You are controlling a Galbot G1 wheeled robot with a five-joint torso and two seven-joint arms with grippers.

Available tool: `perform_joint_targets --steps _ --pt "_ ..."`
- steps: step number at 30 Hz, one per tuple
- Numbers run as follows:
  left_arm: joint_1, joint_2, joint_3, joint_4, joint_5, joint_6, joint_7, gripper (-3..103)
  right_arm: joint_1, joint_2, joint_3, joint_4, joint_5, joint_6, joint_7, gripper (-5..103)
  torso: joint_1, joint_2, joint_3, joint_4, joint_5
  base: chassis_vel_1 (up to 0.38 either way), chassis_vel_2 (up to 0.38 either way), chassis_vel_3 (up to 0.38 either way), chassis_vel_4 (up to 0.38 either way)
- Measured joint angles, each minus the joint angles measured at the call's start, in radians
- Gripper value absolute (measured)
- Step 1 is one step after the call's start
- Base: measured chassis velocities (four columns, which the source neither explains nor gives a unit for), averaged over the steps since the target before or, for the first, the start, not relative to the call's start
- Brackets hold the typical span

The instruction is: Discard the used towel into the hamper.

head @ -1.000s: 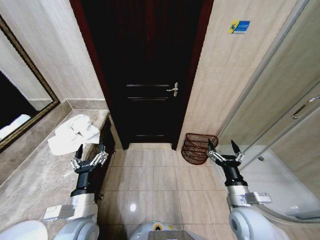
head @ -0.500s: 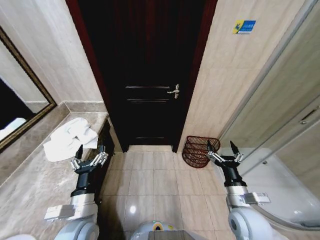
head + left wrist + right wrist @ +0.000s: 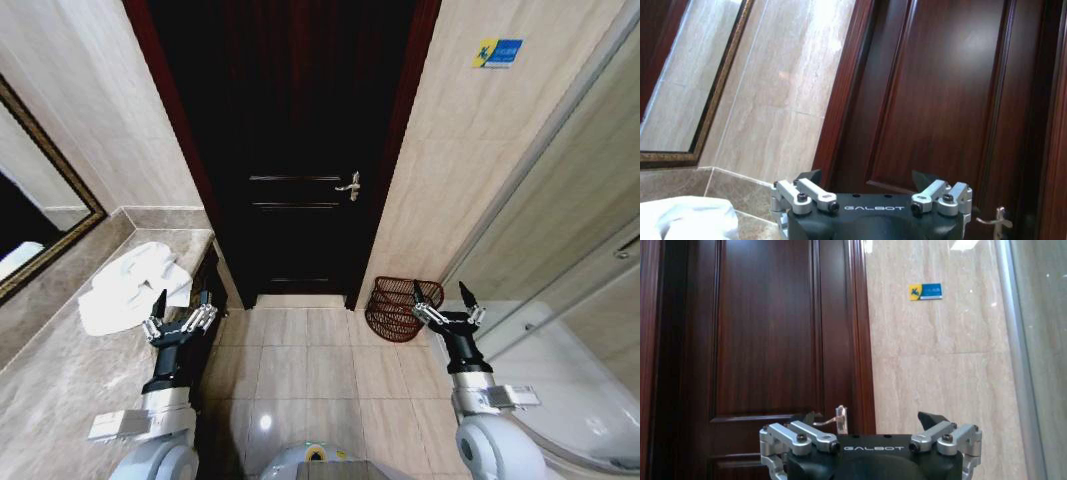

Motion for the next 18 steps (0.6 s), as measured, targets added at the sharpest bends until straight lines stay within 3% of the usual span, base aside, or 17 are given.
perform_joint_targets --steps 18 --pt "-0.004 0.0 -0.012 -0.007 -0.012 0.002 0.0 93 0.009 -0.003 -0.002 -0.012 -0.003 -0.001 -0.001 100 0.0 0.0 0.0 -0.0001 0.0001 -0.113 0.111 0.113 -0.113"
